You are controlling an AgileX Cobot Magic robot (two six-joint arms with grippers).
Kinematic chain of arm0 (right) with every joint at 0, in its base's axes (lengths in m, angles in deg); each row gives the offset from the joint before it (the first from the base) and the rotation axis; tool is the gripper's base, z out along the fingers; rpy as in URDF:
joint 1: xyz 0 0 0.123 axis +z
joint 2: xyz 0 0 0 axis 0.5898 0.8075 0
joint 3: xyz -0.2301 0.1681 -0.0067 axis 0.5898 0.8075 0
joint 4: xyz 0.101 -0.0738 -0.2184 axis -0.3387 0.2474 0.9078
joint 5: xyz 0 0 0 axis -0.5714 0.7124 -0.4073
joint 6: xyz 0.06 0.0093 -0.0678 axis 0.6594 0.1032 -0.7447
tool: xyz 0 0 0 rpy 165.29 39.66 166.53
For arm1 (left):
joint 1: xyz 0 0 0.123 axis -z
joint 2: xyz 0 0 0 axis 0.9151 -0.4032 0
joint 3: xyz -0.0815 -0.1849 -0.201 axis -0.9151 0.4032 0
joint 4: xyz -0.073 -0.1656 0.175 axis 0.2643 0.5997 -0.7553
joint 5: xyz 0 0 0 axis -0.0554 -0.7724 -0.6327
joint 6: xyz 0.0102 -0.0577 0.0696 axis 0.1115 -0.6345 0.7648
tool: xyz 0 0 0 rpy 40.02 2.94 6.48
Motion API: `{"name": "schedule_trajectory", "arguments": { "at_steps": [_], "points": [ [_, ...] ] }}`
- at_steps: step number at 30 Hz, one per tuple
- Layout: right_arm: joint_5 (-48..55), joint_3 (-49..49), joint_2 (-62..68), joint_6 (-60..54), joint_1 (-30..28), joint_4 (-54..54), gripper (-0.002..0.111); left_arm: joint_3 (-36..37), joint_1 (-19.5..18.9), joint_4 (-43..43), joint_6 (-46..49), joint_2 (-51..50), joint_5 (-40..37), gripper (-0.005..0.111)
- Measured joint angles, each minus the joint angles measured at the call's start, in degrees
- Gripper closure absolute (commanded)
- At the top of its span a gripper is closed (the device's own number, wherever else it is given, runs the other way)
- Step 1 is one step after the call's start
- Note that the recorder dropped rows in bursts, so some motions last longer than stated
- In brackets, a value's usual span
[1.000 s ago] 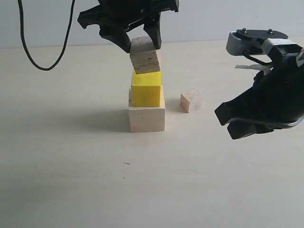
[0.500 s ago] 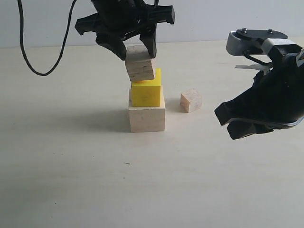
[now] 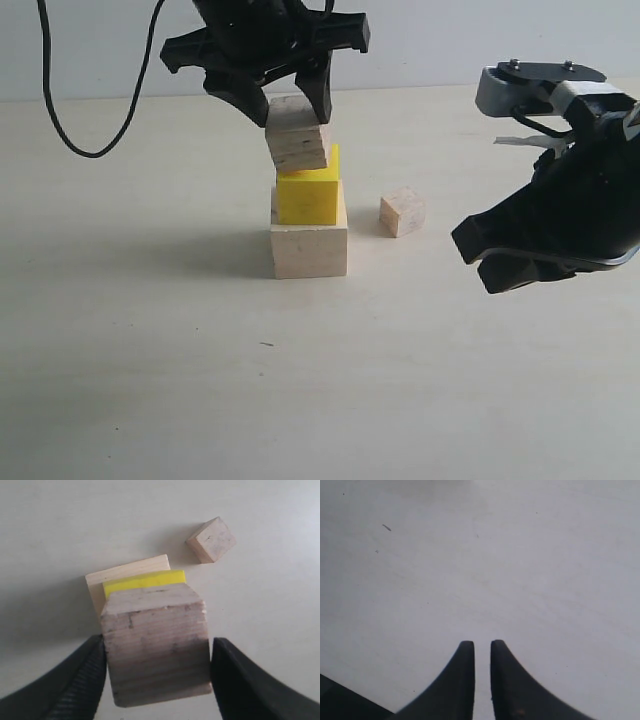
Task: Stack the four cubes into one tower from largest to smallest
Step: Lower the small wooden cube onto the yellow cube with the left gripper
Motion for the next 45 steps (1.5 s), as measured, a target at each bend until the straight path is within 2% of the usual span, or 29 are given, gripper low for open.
{"name": "schedule_trajectory", "arguments": {
  "at_steps": [22,24,30,33,36,45],
  "points": [
    [0.00,0.00,0.00,-0.60,0.00,-0.21,0.096,0.00,0.00,0.00,0.37,0.00,0.00,0.106],
    [0.00,0.00,0.00,-0.60,0.00,-0.21,0.096,0.00,0.00,0.00,0.60,0.00,0.00,0.102],
    [0.00,0.00,0.00,-0.70,0.00,-0.21,0.096,0.00,0.00,0.49,0.75,0.00,0.00,0.076],
    [0.00,0.00,0.00,-0.81,0.00,-0.21,0.096,0.00,0.00,0.48,0.75,0.00,0.00,0.068],
    [0.00,0.00,0.00,-0.90,0.00,-0.21,0.096,0.00,0.00,0.48,0.75,0.00,0.00,0.064],
    [0.00,0.00,0.00,-1.12,0.00,-0.21,0.096,0.00,0.00,0.84,0.75,0.00,0.00,0.064]
  ]
}}
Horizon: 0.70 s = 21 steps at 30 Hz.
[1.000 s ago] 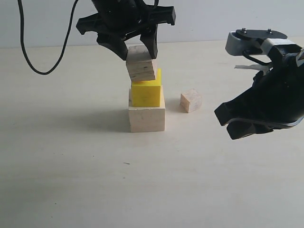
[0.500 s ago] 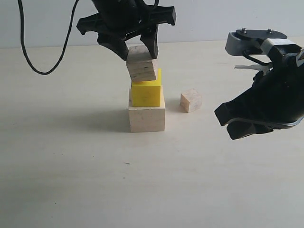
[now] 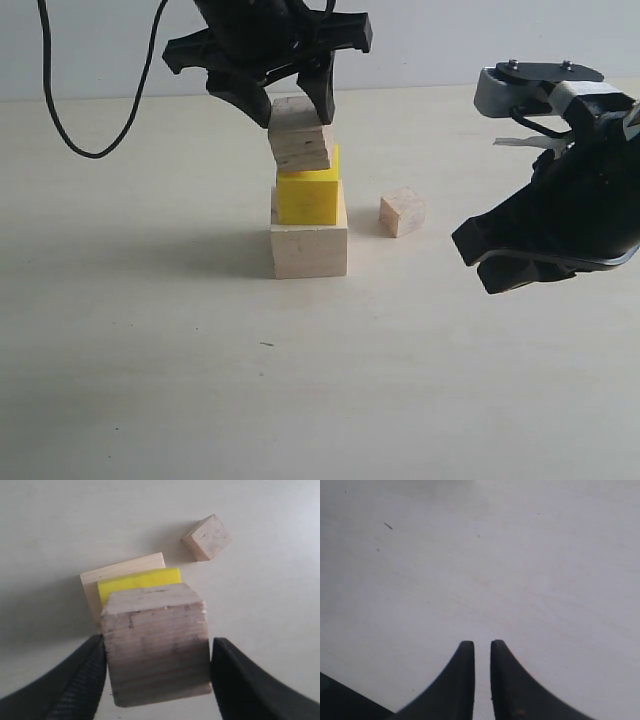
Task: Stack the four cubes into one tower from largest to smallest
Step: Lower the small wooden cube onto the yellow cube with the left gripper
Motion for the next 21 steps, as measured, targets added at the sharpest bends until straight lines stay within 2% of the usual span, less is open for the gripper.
{"name": "schedule_trajectory", "arguments": {
  "at_steps": [12,17,21],
  "points": [
    [0.00,0.00,0.00,0.00,0.00,0.00,0.096,0.00,0.00,0.11,0.00,0.00,0.00,0.064],
    [0.00,0.00,0.00,0.00,0.00,0.00,0.096,0.00,0.00,0.11,0.00,0.00,0.00,0.051],
    [0.00,0.00,0.00,0.00,0.00,0.00,0.096,0.00,0.00,0.11,0.15,0.00,0.00,0.050]
  ]
}}
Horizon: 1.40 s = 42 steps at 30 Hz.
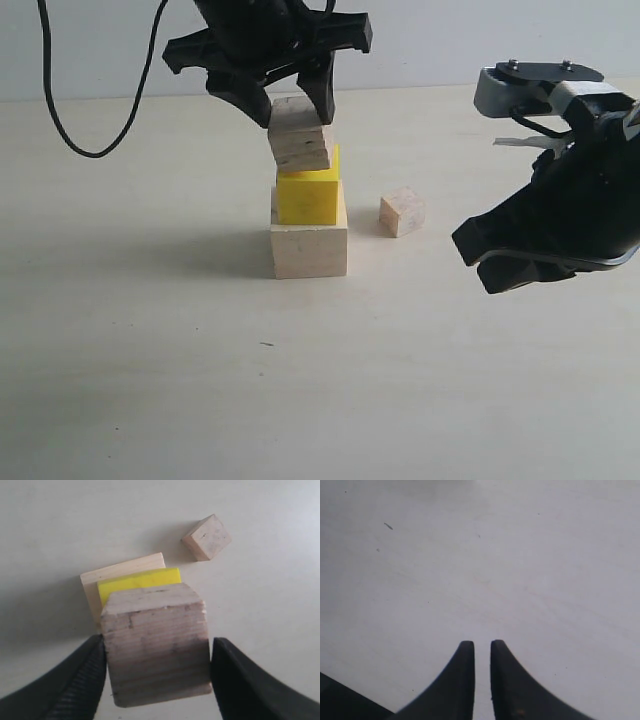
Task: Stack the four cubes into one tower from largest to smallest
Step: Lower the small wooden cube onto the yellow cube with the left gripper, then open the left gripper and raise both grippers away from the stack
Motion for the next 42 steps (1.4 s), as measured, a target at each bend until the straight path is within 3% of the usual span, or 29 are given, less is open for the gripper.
{"name": "schedule_trajectory", "arguments": {
  "at_steps": [24,28,42],
  "points": [
    [-0.11,0.00,0.00,-0.12,0.00,0.00,0.096,0.14,0.00,0.00,1.86,-0.33,0.10,0.050],
    [-0.11,0.00,0.00,-0.23,0.00,0.00,0.096,0.14,0.00,0.79,2.41,-1.31,0.77,0.042],
    [-0.11,0.00,0.00,-0.43,0.00,0.00,0.096,0.26,0.00,0.79,2.81,0.92,0.96,0.042]
  ]
}}
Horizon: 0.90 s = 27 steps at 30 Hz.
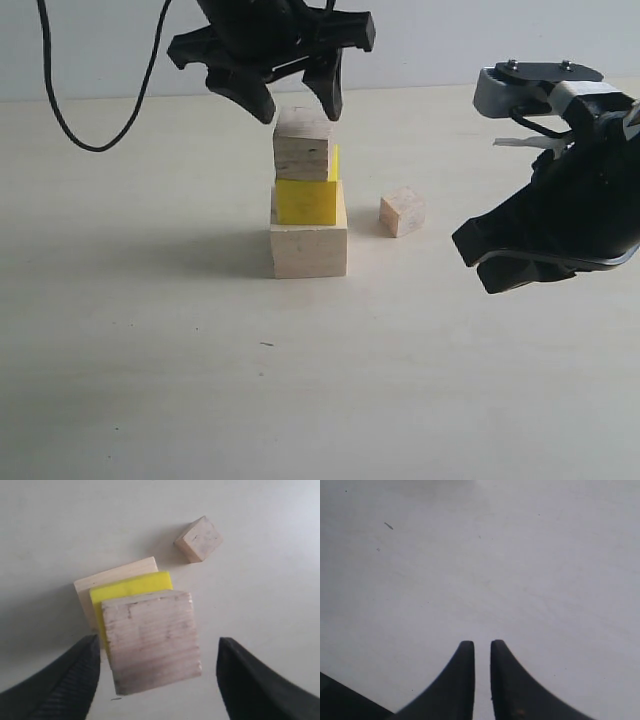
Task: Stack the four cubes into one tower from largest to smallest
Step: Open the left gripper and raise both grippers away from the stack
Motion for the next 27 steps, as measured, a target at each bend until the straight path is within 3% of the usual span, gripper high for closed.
{"name": "schedule_trajectory", "arguments": {
  "at_steps": [4,10,11,22,27],
  "points": [
    [-0.10,0.00,0.00,0.00,0.00,0.00,0.096,0.00,0.00,-1.45,0.24,3.03,-0.53,0.049],
    [-1.80,0.00,0.00,0.00,0.00,-0.95,0.096,0.00,0.00,-7.87,0.45,7.56,-0.52,0.102],
    [-2.46,0.00,0.00,0.00,0.00,-1.41,0.096,0.00,0.00,-8.75,0.89,8.30,-0.56,0.106],
    [-9.77,-0.33,5.14,0.24,0.00,-2.47,0.101,2.53,-0.54,-15.65,5.17,15.74,-0.65,0.107],
    [-11.70,-3.87,8.86,0.47,0.00,-2.47,0.108,9.31,-5.17,-15.73,6.24,18.59,-0.65,0.107]
  ]
}}
